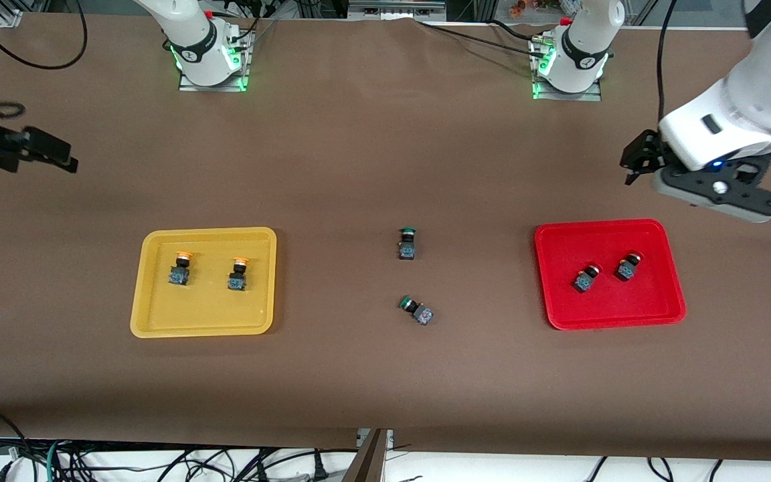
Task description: Place red and yellow buttons in trays
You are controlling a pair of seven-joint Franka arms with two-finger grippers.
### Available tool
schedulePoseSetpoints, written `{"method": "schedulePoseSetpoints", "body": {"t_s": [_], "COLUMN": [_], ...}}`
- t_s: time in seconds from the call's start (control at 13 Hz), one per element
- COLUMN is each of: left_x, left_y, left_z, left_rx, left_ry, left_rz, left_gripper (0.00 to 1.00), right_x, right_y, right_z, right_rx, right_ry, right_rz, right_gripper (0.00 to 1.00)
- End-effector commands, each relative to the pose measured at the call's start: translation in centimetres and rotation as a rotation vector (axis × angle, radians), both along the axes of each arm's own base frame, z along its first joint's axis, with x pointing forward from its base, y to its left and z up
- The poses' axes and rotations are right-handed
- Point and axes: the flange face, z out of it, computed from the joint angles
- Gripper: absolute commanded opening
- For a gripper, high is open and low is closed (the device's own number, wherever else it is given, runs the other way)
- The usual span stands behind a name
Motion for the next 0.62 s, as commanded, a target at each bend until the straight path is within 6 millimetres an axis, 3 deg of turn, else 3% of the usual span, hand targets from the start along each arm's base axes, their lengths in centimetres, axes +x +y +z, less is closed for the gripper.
{"method": "schedulePoseSetpoints", "body": {"t_s": [0.0, 0.08, 0.15, 0.46, 0.54], "left_x": [-3.5, -4.3, -4.7, -4.6, -4.2], "left_y": [2.3, 4.2, 7.3, 8.1, 8.2], "left_z": [-0.6, -1.2, -1.2, -5.3, -5.5], "left_rx": [-0.012, -0.072, -0.104, -0.043, -0.051], "left_ry": [-0.043, -0.091, -0.173, -0.005, -0.002], "left_rz": [0.284, 0.365, 0.417, 0.431, 0.423], "left_gripper": [1.00, 1.00, 1.00, 1.00, 1.00], "right_x": [-3.1, -3.1, -3.2, -2.4, -2.3], "right_y": [-0.8, 0.0, 1.4, 1.4, 1.4], "right_z": [-0.2, -0.3, -0.2, -0.7, -0.6], "right_rx": [0.004, 0.004, -0.016, -0.039, -0.039], "right_ry": [0.009, 0.014, 0.016, 0.026, 0.025], "right_rz": [0.006, 0.015, 0.037, 0.024, 0.025], "right_gripper": [1.00, 1.00, 1.00, 1.00, 1.00]}}
